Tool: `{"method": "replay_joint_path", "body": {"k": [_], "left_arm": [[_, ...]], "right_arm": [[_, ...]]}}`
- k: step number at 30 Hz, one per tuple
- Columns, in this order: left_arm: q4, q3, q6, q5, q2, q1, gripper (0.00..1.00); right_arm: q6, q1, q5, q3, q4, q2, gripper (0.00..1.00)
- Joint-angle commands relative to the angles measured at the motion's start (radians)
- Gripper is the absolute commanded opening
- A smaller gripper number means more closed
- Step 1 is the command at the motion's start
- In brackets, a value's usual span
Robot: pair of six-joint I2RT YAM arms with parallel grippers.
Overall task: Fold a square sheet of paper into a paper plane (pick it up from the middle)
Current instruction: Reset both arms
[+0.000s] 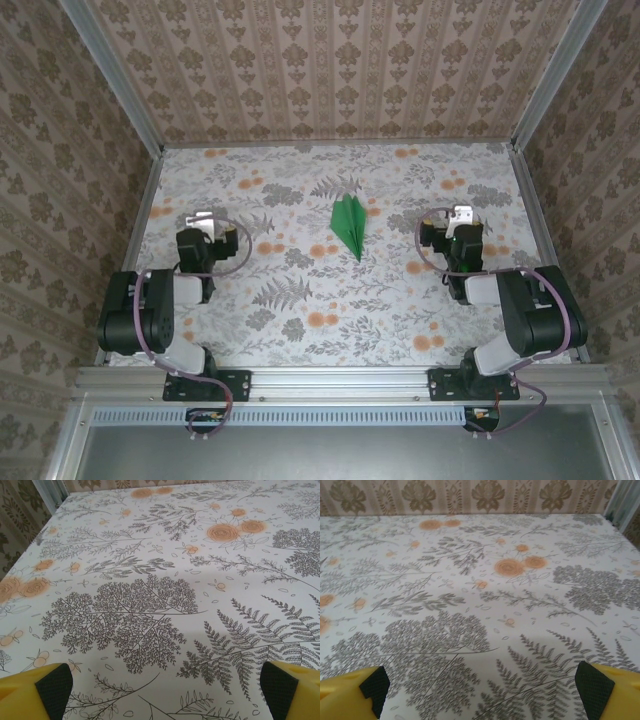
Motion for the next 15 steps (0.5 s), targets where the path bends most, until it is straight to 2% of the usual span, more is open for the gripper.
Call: {"method": "replay_joint_path", "body": {"k": [1,15], "left_arm": [[0.025,0.027,0.029,-0.002,0.001,-0.004,1.0],[0.013,0.034,0.035,0.031,0.003,0.002,1.0]], "right_arm": [[0.015,-0.009,-0.033,0.026,-0.013,0.009,1.0],[0.015,-0.009,-0.033,0.022,-0.01,0.008,1.0]]}}
